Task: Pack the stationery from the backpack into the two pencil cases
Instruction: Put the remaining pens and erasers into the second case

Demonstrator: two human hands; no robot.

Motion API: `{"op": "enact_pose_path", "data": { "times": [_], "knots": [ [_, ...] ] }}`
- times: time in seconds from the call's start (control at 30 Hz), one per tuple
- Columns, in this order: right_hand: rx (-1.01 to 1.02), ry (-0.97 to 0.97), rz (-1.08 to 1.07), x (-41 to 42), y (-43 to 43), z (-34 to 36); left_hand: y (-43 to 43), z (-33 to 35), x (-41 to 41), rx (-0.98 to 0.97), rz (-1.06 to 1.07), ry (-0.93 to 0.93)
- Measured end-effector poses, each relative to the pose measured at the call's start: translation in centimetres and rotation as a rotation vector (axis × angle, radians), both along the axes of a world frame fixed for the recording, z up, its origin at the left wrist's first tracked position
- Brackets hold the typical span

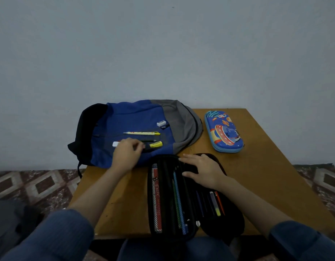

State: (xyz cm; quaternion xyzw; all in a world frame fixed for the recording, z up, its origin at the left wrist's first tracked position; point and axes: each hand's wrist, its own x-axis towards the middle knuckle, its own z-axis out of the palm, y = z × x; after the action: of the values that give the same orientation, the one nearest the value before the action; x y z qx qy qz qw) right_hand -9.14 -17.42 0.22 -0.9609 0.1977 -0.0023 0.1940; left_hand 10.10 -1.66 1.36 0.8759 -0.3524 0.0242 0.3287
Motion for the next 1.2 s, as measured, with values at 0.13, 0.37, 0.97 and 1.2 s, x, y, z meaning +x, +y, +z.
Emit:
{"op": "enact_pose_path", "data": {
  "times": [0.13,0.37,0.97,1.2],
  "knots": [
    [0.031,0.059,0.022,0.7,-0.5,0.0,0.1,-0.4,3.5,0.077,0.046,-0.037],
    [0.075,0.031,0.019,0.8,-0.9,-0.4,-2.0,-0.9,6.2,0.297,-0.020,-0.078],
    [0.107,0.039,-0.047,0.8,-0.1,-0.1,-2.5,-0.7,6.7,0.020,0.024,-0.235],
    [-0.023,0.044,-0.122,1.6,3.1,1.9,-0.6,3.5,0.7,-0.395,0.010,-0.139]
  ]
}}
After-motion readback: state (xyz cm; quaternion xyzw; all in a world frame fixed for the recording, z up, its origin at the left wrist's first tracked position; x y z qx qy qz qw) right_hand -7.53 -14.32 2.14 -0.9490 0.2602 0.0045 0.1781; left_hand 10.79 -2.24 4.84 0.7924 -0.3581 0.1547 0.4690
